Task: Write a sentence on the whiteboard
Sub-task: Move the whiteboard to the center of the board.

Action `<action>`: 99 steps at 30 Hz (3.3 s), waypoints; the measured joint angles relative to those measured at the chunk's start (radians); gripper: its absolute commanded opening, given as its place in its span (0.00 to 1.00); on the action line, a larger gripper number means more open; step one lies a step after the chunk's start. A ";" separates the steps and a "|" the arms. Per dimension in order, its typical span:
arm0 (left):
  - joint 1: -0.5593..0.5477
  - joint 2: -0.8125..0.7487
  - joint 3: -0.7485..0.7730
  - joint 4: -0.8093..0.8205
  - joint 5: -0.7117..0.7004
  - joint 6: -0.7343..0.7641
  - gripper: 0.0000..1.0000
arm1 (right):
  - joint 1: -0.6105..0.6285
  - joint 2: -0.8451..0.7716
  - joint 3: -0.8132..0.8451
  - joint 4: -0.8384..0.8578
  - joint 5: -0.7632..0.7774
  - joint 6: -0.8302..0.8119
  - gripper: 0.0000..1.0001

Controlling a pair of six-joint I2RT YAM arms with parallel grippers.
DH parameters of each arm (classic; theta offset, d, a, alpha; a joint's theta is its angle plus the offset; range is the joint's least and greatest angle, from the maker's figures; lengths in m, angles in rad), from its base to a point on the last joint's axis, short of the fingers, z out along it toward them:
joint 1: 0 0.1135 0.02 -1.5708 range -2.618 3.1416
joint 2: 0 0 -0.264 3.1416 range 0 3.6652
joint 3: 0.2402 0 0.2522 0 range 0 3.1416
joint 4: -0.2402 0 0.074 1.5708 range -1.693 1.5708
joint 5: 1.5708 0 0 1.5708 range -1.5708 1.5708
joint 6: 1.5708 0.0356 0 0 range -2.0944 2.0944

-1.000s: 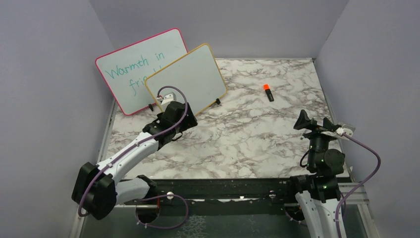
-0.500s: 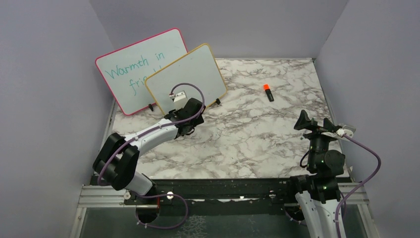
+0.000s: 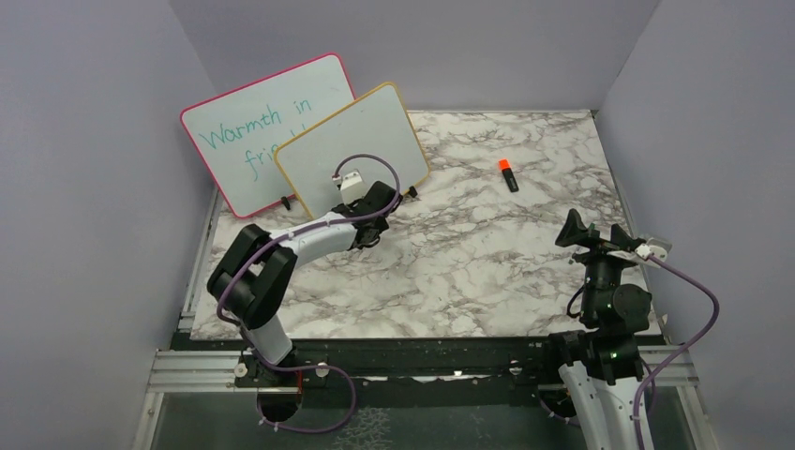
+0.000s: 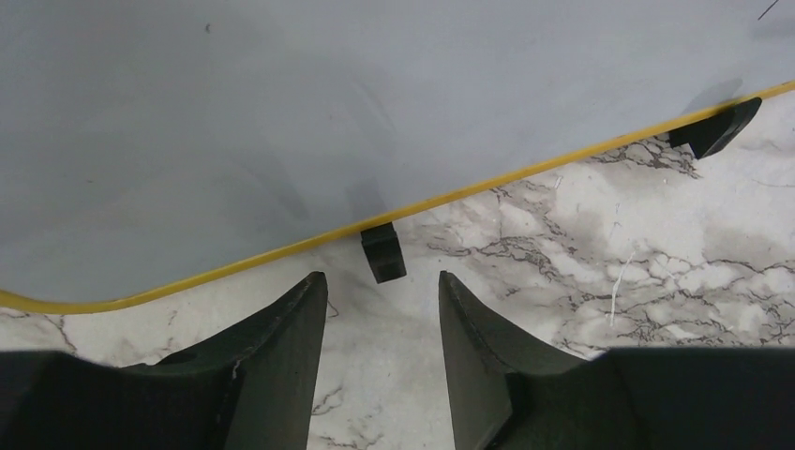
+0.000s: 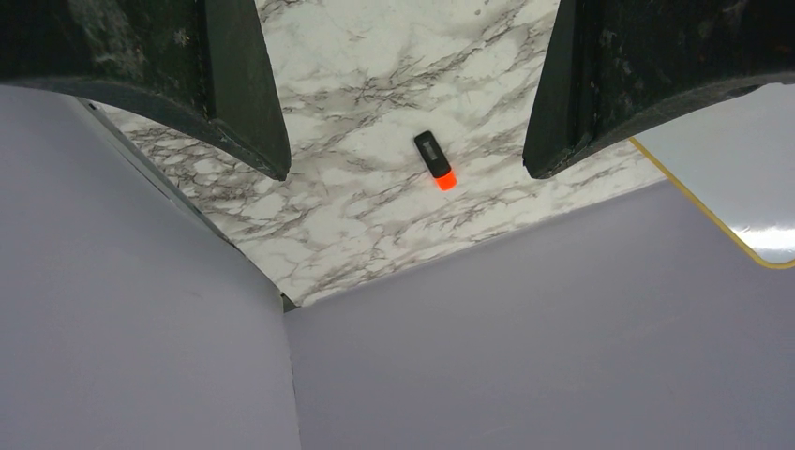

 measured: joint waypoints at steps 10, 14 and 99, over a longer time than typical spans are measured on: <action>0.000 0.103 0.051 0.014 -0.039 0.000 0.36 | 0.000 0.000 -0.004 0.000 -0.001 0.002 1.00; 0.000 0.122 0.051 0.014 -0.051 -0.002 0.20 | 0.000 0.000 -0.006 0.001 -0.001 0.002 1.00; -0.498 -0.311 -0.025 -0.062 -0.010 0.019 0.99 | 0.000 0.043 0.012 -0.022 -0.007 0.010 1.00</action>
